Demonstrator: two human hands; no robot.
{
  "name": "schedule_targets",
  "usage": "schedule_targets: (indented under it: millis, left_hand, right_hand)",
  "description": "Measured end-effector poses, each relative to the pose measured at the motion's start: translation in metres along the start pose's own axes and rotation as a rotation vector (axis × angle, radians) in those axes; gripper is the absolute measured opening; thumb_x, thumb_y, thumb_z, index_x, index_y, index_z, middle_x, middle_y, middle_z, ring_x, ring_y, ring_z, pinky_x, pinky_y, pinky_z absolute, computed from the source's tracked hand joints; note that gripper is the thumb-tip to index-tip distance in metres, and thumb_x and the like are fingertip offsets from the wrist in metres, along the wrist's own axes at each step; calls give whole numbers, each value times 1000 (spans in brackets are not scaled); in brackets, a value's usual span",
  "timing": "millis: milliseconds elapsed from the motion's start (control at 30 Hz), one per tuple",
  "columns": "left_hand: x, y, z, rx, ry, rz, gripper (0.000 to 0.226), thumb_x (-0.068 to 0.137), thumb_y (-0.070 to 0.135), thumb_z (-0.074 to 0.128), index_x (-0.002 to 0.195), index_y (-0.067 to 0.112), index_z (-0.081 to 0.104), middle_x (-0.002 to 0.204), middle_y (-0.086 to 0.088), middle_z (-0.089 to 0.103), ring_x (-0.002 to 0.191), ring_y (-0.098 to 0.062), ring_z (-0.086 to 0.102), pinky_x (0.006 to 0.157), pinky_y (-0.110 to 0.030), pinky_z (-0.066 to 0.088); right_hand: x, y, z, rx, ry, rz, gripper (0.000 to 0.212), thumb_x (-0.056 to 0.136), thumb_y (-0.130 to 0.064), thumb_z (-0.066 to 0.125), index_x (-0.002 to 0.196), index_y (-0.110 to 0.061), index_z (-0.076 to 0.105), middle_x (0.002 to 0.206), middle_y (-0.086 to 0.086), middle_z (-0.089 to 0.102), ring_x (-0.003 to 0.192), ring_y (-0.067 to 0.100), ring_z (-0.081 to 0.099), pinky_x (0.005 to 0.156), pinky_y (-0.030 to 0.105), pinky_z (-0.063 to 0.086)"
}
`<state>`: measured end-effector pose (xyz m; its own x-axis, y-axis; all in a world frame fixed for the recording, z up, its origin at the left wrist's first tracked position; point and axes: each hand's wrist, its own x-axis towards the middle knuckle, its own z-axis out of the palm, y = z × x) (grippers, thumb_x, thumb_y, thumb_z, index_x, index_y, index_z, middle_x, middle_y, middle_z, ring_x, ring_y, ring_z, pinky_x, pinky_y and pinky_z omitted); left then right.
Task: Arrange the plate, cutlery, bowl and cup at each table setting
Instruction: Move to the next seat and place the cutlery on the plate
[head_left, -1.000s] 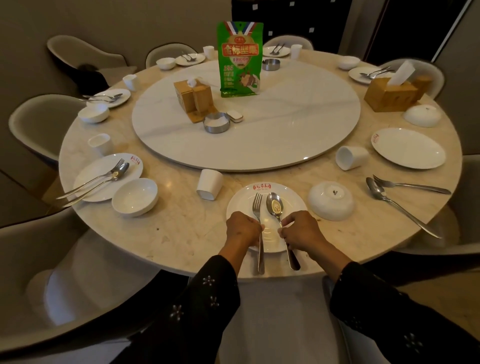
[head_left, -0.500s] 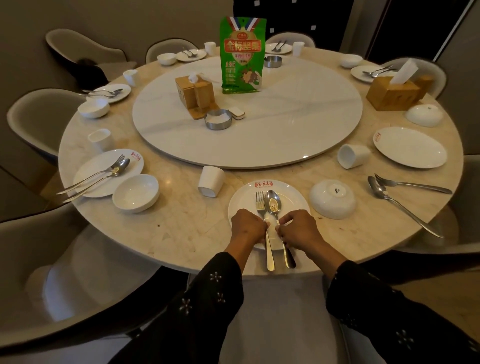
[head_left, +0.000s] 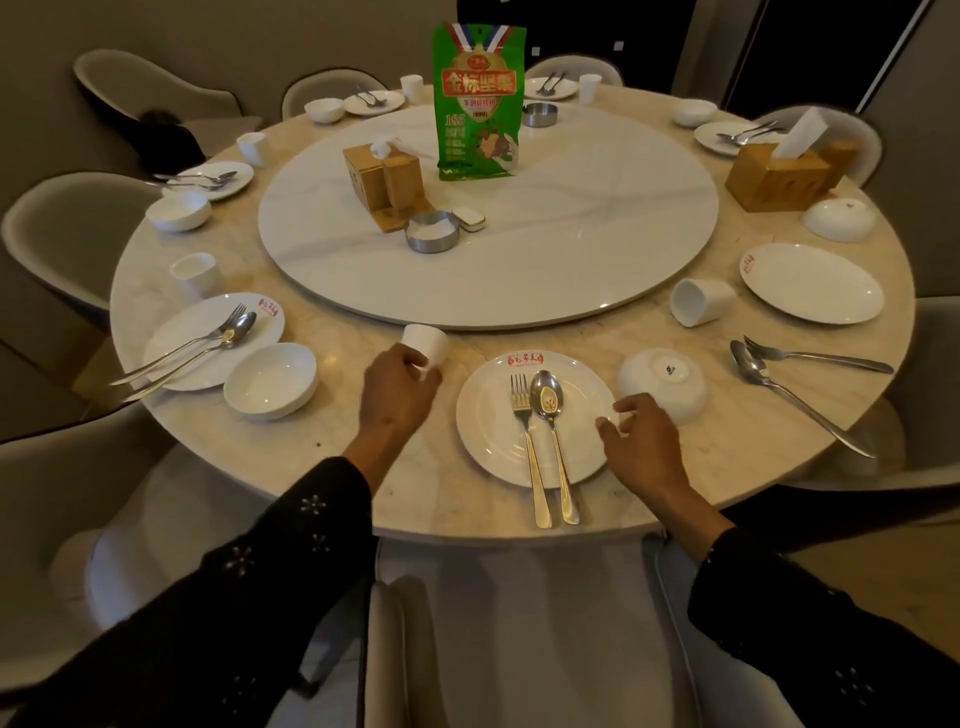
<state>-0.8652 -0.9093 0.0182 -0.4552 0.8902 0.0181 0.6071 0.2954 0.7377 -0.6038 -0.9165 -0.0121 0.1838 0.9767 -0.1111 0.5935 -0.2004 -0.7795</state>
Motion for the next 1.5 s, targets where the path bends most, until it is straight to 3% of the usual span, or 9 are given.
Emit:
schedule_targets:
  millis: [67,167,400,500,667,900,1000,1167,1500]
  left_hand:
    - [13,-11,-9,61,42,36,40,84,35,70,114,11,57,113,-12,58,102,-24,57,80,-31,44]
    - [33,-25,-12,141,-13,46,59,80,42,72,128,18,48,128,-13,48,116,-29,52,93,-41,46]
    - [62,-25,4,127,-209,79,81,76,42,77,143,24,36,138,-16,42,125,-33,47,104,-41,40]
    - [72,-23,17,92,-225,69,82,75,41,79,142,22,37,137,-17,44,123,-33,48,100,-36,40]
    - [79,-28,27,100,-189,105,73,74,34,80,132,17,40,128,-17,53,115,-33,53,84,-31,40]
    - [80,-28,3,-17,-264,248,63,67,29,87,111,17,44,112,1,52,98,-20,53,68,-24,50]
    - [82,-33,-7,-66,-356,298,69,65,19,88,117,17,43,116,3,50,100,-21,54,77,-30,54]
    - [89,-44,-14,-56,-496,307,84,65,14,88,135,17,42,128,1,48,112,-19,52,84,-26,49]
    - [88,-59,-16,-11,-616,361,79,65,8,87,131,19,46,132,-3,48,117,-23,51,94,-39,52]
  right_hand:
    - [-2,8,-1,53,-12,91,36,93,-26,59,122,-6,50,116,17,60,94,25,56,70,27,41]
    - [-2,15,5,56,-68,161,31,97,-24,53,122,-5,54,118,13,61,87,18,51,60,24,39]
    - [16,16,10,95,-119,285,26,95,-15,52,118,-6,59,111,11,60,98,27,55,84,38,47]
    - [17,17,10,110,-137,308,20,94,-15,52,113,-9,59,108,10,60,100,28,57,91,44,49]
    - [20,14,8,129,-174,329,13,96,-14,51,107,-11,56,104,9,58,96,25,55,82,37,46]
    - [22,10,7,100,-204,336,10,96,-14,50,103,-10,56,103,10,59,95,26,56,81,38,47]
    - [22,9,6,96,-217,347,12,96,-15,50,104,-9,57,104,11,60,94,27,57,80,38,47]
    - [22,9,6,89,-209,340,12,97,-13,50,102,-7,59,101,12,61,90,26,57,78,37,46]
    - [25,8,7,68,-207,367,12,97,-13,50,104,-6,58,104,15,60,91,27,57,77,38,45]
